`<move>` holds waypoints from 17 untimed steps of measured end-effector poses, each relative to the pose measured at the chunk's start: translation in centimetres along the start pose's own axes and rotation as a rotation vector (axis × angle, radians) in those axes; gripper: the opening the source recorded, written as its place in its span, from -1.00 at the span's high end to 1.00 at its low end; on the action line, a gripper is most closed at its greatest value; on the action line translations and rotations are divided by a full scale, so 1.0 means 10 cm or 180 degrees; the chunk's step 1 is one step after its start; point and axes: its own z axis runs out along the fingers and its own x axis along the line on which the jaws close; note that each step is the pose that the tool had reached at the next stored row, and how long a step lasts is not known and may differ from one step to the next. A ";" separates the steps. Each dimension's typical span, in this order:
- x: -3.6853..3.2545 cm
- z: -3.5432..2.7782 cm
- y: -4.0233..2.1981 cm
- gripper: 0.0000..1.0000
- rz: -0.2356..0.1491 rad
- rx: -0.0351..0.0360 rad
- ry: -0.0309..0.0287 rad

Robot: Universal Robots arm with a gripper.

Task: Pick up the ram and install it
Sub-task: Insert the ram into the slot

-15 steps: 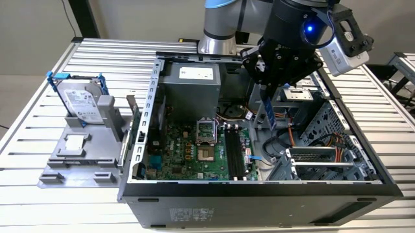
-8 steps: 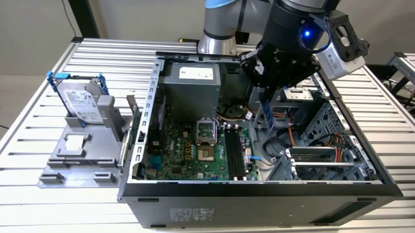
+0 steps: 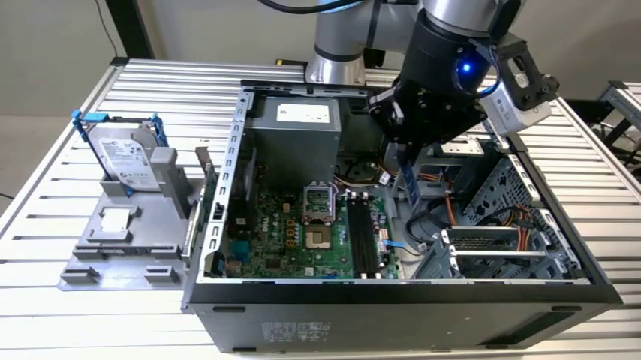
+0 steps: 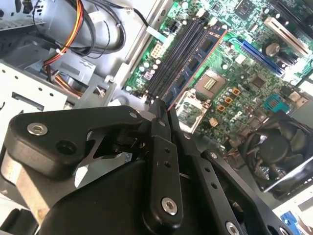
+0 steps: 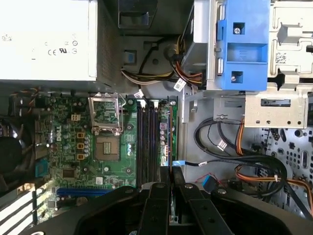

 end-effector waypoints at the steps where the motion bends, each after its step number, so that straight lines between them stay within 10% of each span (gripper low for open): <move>1: 0.000 0.019 -0.001 1.00 0.0001 0.0000 0.0000; 17: 0.009 0.310 -0.009 1.00 0.0025 0.0001 -0.0001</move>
